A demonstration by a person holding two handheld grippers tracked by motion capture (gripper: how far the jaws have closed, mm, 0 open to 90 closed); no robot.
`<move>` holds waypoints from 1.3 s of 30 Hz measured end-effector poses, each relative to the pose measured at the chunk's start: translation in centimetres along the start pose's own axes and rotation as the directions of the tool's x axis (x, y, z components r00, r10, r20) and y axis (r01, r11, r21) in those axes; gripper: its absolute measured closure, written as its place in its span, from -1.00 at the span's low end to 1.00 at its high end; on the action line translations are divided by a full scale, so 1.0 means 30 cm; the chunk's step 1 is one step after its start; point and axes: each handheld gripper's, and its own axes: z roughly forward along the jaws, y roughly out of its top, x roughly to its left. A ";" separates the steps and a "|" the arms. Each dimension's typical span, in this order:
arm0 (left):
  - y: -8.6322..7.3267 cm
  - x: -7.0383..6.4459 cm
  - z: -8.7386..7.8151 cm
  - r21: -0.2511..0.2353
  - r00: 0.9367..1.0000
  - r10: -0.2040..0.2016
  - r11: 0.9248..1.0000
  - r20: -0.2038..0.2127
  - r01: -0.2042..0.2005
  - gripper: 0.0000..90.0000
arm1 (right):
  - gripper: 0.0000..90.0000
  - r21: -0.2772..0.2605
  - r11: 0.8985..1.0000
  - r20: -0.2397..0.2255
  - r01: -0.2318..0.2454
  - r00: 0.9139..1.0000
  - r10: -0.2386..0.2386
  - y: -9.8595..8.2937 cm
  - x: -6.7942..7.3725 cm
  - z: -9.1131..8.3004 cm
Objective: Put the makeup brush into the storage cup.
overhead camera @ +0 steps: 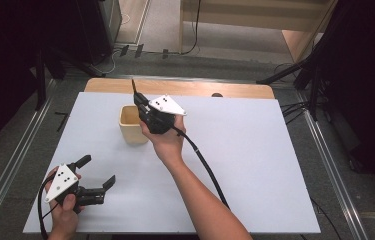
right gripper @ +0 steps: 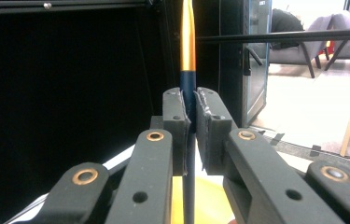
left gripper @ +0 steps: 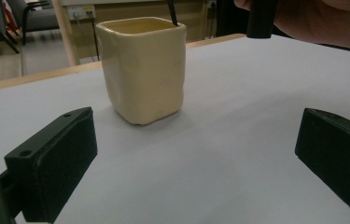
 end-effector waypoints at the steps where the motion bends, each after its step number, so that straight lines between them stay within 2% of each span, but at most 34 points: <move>1: 0.000 0.000 0.000 0.000 1.000 0.000 1.000 0.000 0.000 -1.00 | 0.87 0.003 1.000 -0.002 -0.001 1.000 0.001 -0.003 0.001 0.001; 19: 0.000 -0.001 0.001 0.002 1.000 0.001 1.000 0.001 -0.001 -1.00 | 0.87 0.057 0.998 0.006 0.002 1.000 -0.003 -0.091 -0.001 0.005; 35: -0.002 0.000 0.003 0.001 1.000 0.003 1.000 0.002 -0.003 -1.00 | 0.87 0.125 0.991 0.018 0.040 0.999 -0.042 -0.157 0.003 0.002; 36: -0.002 0.000 0.003 0.001 1.000 0.003 1.000 0.002 -0.003 -1.00 | 0.86 0.127 0.991 0.019 0.042 0.999 -0.045 -0.157 0.004 0.001; 38: -0.002 0.000 0.003 0.003 1.000 0.005 1.000 0.003 -0.005 -1.00 | 0.69 0.127 0.991 0.019 0.039 0.999 -0.041 -0.157 0.001 -0.001; 39: -0.002 0.000 0.003 0.003 1.000 0.004 1.000 0.002 -0.004 -1.00 | 0.69 0.127 0.991 0.019 0.039 0.999 -0.041 -0.157 0.001 -0.001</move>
